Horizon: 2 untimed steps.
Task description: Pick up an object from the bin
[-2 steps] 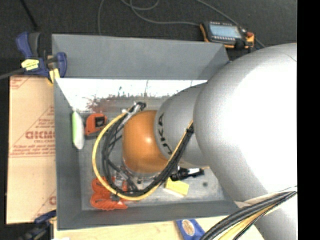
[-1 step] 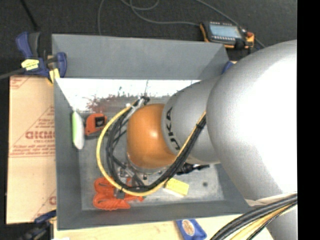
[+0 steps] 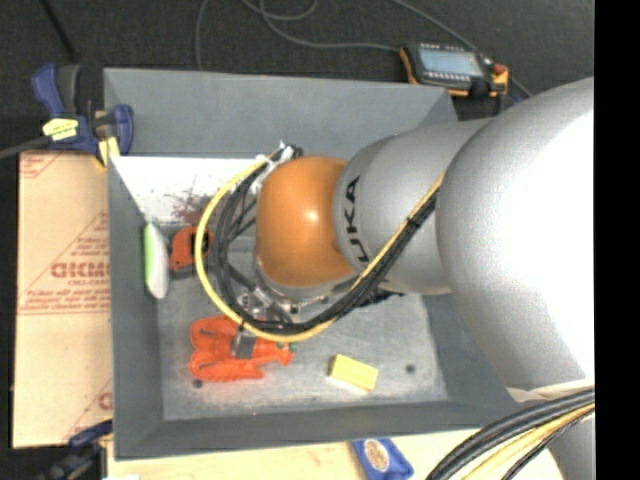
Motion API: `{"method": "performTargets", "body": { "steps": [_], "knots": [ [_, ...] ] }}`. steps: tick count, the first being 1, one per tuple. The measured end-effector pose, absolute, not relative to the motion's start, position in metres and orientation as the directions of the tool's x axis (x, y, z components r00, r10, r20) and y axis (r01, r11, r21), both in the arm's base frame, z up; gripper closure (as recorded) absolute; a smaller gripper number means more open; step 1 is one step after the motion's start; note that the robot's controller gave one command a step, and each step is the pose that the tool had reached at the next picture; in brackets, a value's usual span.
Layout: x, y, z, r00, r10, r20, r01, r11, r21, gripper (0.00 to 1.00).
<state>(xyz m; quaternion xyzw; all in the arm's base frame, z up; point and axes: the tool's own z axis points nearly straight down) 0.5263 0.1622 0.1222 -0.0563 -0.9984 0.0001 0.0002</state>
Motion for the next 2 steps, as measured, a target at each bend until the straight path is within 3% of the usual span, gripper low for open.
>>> {"method": "performTargets", "body": {
  "steps": [1, 2],
  "knots": [
    [0.539, 0.160, 0.130, -0.994, 0.111, -0.001, 0.111, 0.994, 0.001, 1.00],
    [0.543, 0.138, 0.111, -0.999, 0.054, -0.009, 0.054, 0.999, -0.001, 1.00]
  ]
}}
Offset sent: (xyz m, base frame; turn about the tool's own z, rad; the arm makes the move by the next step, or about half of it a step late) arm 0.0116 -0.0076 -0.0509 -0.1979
